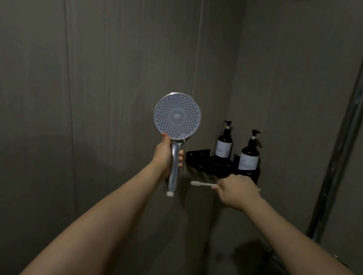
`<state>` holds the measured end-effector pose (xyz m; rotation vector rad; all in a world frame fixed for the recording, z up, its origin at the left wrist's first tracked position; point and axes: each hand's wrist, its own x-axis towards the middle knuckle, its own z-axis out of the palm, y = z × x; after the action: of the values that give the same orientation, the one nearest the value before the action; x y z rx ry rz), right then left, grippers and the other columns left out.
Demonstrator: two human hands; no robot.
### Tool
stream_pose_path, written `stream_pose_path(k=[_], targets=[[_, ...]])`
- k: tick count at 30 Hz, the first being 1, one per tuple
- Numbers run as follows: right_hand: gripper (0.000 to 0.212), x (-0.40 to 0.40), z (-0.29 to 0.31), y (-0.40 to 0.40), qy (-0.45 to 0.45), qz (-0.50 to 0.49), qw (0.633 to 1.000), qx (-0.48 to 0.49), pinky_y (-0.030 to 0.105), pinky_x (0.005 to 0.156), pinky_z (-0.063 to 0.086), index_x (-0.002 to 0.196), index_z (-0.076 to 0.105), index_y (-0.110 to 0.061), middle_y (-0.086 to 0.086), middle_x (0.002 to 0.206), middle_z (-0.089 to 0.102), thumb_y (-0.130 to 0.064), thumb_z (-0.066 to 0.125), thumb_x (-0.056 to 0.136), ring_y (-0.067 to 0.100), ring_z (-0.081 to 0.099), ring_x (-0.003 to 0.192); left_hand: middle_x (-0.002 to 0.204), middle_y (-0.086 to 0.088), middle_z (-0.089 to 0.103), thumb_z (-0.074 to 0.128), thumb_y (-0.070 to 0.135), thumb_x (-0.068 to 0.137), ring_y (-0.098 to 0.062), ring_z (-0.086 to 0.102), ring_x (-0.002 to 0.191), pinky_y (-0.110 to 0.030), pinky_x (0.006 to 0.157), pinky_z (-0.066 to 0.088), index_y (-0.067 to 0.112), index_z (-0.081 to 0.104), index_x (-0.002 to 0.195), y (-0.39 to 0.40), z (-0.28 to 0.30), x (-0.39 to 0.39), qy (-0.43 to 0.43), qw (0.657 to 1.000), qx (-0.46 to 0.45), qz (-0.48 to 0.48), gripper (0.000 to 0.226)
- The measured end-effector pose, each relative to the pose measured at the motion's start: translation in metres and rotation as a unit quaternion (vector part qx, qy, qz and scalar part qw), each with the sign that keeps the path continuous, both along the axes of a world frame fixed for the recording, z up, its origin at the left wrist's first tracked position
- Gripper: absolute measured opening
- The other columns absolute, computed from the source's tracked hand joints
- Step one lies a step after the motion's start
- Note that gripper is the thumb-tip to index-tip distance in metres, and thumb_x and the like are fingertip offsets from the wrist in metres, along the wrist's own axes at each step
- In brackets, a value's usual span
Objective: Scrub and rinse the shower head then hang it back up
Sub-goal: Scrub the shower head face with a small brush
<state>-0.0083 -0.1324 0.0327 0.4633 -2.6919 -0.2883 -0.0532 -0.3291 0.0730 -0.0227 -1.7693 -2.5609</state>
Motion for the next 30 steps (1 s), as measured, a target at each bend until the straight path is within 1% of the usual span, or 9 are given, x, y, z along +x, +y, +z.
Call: stream_pose_path(k=[4, 8, 13, 16, 19, 22, 24, 27, 30], targets=[[0.042, 0.006, -0.005, -0.017, 0.014, 0.109, 0.992, 0.057, 0.023, 0.046, 0.024, 0.094, 0.062, -0.025, -0.004, 0.066, 0.056, -0.05, 0.029, 0.093, 0.015, 0.049, 0.057, 0.062, -0.006, 0.046, 0.013, 0.059, 0.094, -0.016, 0.043, 0.052, -0.022, 0.047, 0.037, 0.013, 0.053, 0.104, 0.0, 0.002, 0.001, 0.005, 1.0, 0.021, 0.005, 0.062], [0.04, 0.004, -0.014, -0.037, 0.055, 0.11, 0.991, 0.061, 0.028, 0.054, 0.03, 0.096, 0.062, -0.021, 0.005, 0.081, 0.067, -0.046, 0.031, 0.093, 0.026, 0.064, 0.073, 0.057, -0.004, 0.044, 0.012, 0.061, 0.093, -0.014, 0.041, 0.046, -0.022, 0.046, 0.035, 0.013, 0.056, 0.091, 0.009, 0.001, 0.005, 0.0, 0.999, 0.049, 0.01, 0.065], [0.038, -0.009, -0.015, -0.009, -0.014, -0.102, 0.989, -0.103, 0.027, 0.054, 0.037, 0.087, 0.062, -0.018, -0.002, 0.066, 0.05, -0.042, 0.033, 0.095, 0.017, 0.051, 0.06, 0.054, -0.003, 0.046, 0.012, 0.061, 0.093, -0.013, 0.042, 0.043, -0.017, 0.042, 0.035, 0.012, 0.055, 0.098, -0.002, 0.01, 0.004, 0.017, 0.999, 0.037, 0.005, 0.066], [0.038, -0.01, -0.006, -0.005, 0.037, -0.093, 0.972, -0.211, 0.023, 0.043, 0.024, 0.065, 0.047, -0.024, -0.004, 0.06, 0.049, -0.041, 0.033, 0.096, 0.012, 0.046, 0.051, 0.06, -0.006, 0.046, 0.015, 0.059, 0.094, -0.015, 0.042, 0.048, -0.02, 0.043, 0.037, 0.011, 0.053, 0.11, -0.005, 0.001, 0.004, 0.023, 1.0, -0.007, -0.002, 0.064], [0.043, -0.009, 0.015, -0.032, 0.117, -0.026, 0.943, -0.312, 0.022, 0.04, 0.017, 0.055, 0.033, -0.027, -0.007, 0.052, 0.041, -0.038, 0.033, 0.097, 0.012, 0.04, 0.044, 0.057, -0.006, 0.045, 0.016, 0.057, 0.095, -0.013, 0.042, 0.039, -0.016, 0.039, 0.037, 0.012, 0.056, 0.102, 0.002, -0.014, 0.002, 0.028, 0.999, -0.025, -0.017, 0.061], [0.034, -0.011, 0.038, -0.054, 0.113, 0.011, 0.955, -0.272, 0.023, 0.043, 0.02, 0.067, 0.045, -0.02, -0.002, 0.058, 0.045, -0.031, 0.032, 0.096, 0.011, 0.036, 0.045, 0.05, -0.005, 0.047, 0.018, 0.055, 0.096, -0.014, 0.042, 0.037, -0.017, 0.038, 0.037, 0.013, 0.058, 0.084, 0.013, -0.026, 0.001, 0.039, 0.996, -0.074, -0.028, 0.059], [0.024, -0.018, 0.052, -0.045, 0.059, -0.058, 0.956, -0.282, 0.024, 0.044, 0.027, 0.09, 0.059, -0.013, 0.003, 0.067, 0.051, -0.023, 0.036, 0.092, 0.015, 0.041, 0.051, 0.051, -0.006, 0.049, 0.02, 0.053, 0.097, -0.015, 0.043, 0.04, -0.019, 0.04, 0.038, 0.015, 0.057, 0.084, 0.019, -0.029, 0.0, 0.051, 0.992, -0.111, -0.034, 0.056], [0.029, -0.025, 0.072, -0.02, 0.059, -0.143, 0.898, -0.412, 0.025, 0.05, 0.033, 0.104, 0.063, -0.009, 0.013, 0.092, 0.064, -0.02, 0.038, 0.094, 0.019, 0.044, 0.063, 0.053, -0.009, 0.051, 0.023, 0.051, 0.097, -0.016, 0.045, 0.038, -0.019, 0.04, 0.039, 0.014, 0.056, 0.085, 0.021, -0.03, -0.001, 0.048, 0.986, -0.157, -0.024, 0.052], [0.029, -0.023, 0.074, -0.036, 0.127, -0.068, 0.94, -0.309, 0.028, 0.052, 0.036, 0.103, 0.061, -0.014, 0.011, 0.085, 0.064, -0.027, 0.036, 0.095, 0.021, 0.047, 0.062, 0.053, -0.009, 0.051, 0.022, 0.051, 0.097, -0.016, 0.045, 0.037, -0.019, 0.04, 0.038, 0.013, 0.056, 0.084, 0.019, -0.031, -0.003, 0.042, 0.983, -0.177, -0.025, 0.052]])
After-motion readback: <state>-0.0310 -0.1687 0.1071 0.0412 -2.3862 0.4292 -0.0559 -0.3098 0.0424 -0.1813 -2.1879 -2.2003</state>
